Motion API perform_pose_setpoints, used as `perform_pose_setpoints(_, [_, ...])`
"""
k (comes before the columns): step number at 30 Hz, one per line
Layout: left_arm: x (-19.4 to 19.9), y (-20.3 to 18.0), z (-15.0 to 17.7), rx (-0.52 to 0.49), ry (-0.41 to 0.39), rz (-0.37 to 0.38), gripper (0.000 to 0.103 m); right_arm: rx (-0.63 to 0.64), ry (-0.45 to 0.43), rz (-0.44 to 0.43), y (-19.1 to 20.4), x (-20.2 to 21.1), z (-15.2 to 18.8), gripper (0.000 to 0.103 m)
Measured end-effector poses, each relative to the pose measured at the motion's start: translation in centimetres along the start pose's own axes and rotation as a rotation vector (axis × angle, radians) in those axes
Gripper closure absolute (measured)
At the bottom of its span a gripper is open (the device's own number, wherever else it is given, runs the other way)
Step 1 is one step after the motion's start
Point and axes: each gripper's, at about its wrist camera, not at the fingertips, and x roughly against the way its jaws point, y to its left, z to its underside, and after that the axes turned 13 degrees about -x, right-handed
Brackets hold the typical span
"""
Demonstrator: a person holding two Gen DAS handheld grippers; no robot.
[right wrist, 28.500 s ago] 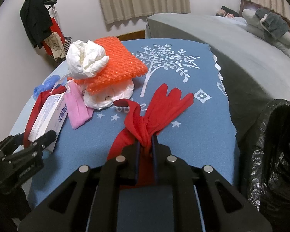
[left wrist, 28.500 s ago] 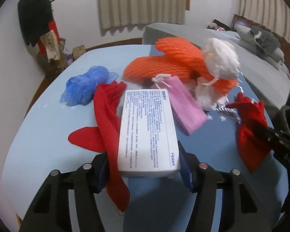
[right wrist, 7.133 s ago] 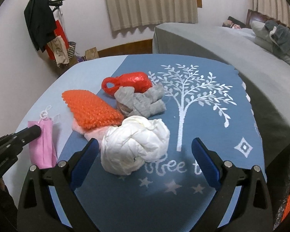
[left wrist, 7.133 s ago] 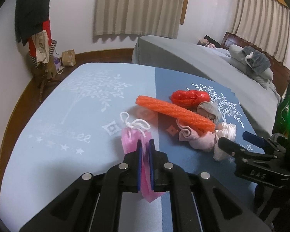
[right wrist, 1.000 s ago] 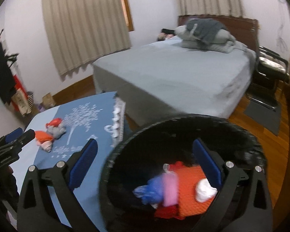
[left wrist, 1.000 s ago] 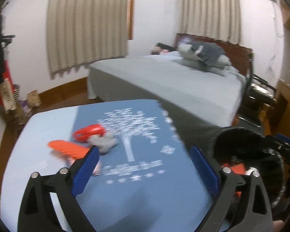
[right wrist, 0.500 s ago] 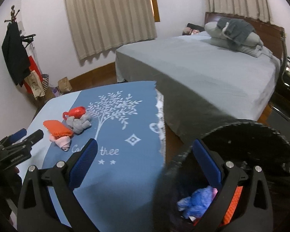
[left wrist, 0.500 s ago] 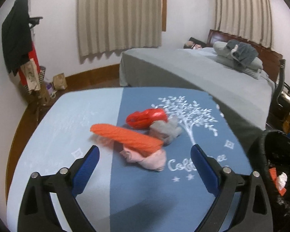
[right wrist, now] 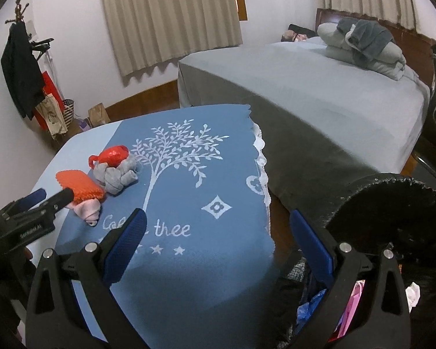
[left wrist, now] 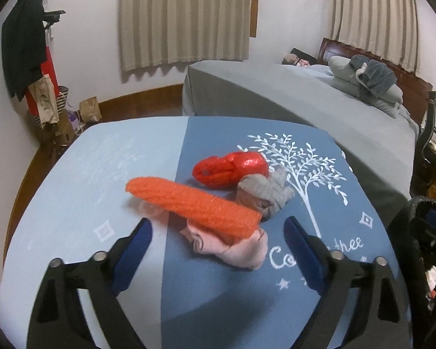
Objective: Collect trash
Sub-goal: 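Move both tools back over the table toward the remaining items, then grasp the orange mesh tube with the left gripper and lift it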
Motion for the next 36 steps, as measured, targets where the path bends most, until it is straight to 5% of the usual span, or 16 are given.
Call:
perform_pose_setpoints(7, [-1.5, 0.0, -0.8, 0.007, 0.024, 0.018, 0.031, 0.007, 0.016, 0.003, 0.2, -0.7, 0.2, 0.007])
perform_pose_setpoints(15, [-2.6, 0.4, 0.0, 0.033, 0.061, 0.074, 0.075, 0.026, 0.029, -0.003, 1.1, -1.1, 0.5, 0.007])
perform_pose_setpoints(20, [-1.7, 1.2, 0.3, 0.055, 0.034, 0.077, 0.085, 0.045, 0.045, -0.014, 2.1, -1.6, 0.9, 0.007])
perform_pose_setpoints(28, [1.4, 3.3, -0.1, 0.104, -0.032, 0.07, 0.087, 0.072, 0.055, -0.036, 4.0, -1.9, 1.4, 0.007])
perform_pose_setpoints(36, [2.7, 5.6, 1.9, 0.101, -0.011, 0.03, 0.087, 0.089, 0.038, -0.061, 6.7, -2.2, 1.7, 0.007])
